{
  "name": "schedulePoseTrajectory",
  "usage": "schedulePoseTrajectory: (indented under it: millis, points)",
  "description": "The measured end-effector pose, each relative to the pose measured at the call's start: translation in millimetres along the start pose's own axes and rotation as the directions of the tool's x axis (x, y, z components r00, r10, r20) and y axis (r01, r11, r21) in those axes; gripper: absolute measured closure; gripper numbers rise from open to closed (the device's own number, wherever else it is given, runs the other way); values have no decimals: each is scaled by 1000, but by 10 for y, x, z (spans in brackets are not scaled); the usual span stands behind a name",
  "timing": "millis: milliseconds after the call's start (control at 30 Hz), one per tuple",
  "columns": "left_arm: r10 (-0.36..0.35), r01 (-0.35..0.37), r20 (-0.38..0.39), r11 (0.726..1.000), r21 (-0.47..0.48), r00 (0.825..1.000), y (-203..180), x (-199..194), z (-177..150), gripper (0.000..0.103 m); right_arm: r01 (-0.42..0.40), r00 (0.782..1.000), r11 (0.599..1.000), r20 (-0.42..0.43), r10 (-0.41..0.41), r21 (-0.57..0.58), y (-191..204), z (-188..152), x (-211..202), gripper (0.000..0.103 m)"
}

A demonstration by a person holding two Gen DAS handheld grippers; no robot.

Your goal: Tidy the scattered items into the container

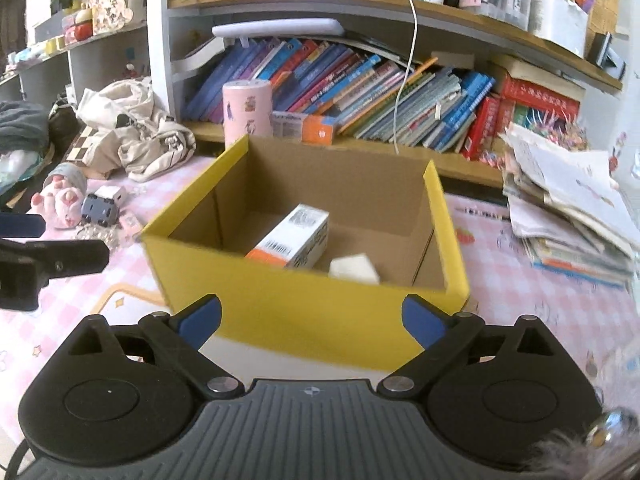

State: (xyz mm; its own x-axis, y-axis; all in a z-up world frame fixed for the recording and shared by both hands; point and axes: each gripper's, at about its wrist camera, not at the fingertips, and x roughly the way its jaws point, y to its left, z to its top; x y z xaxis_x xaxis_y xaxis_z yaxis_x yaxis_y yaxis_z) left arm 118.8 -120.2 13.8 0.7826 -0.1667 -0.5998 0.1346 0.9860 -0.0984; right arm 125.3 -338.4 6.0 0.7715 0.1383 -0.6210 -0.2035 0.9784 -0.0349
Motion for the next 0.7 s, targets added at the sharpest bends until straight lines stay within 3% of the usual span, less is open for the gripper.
schedulePoseTrajectory:
  millis: [267, 700]
  points:
    - [75, -74, 8, 996, -49, 997, 364, -258, -293, 0, 40, 999, 999, -19, -40, 11, 522, -251, -190, 3]
    - [67, -67, 3, 997, -29, 998, 838, -642, -503, 0, 74, 997, 997, -25, -73, 37, 1139, -403, -424, 0]
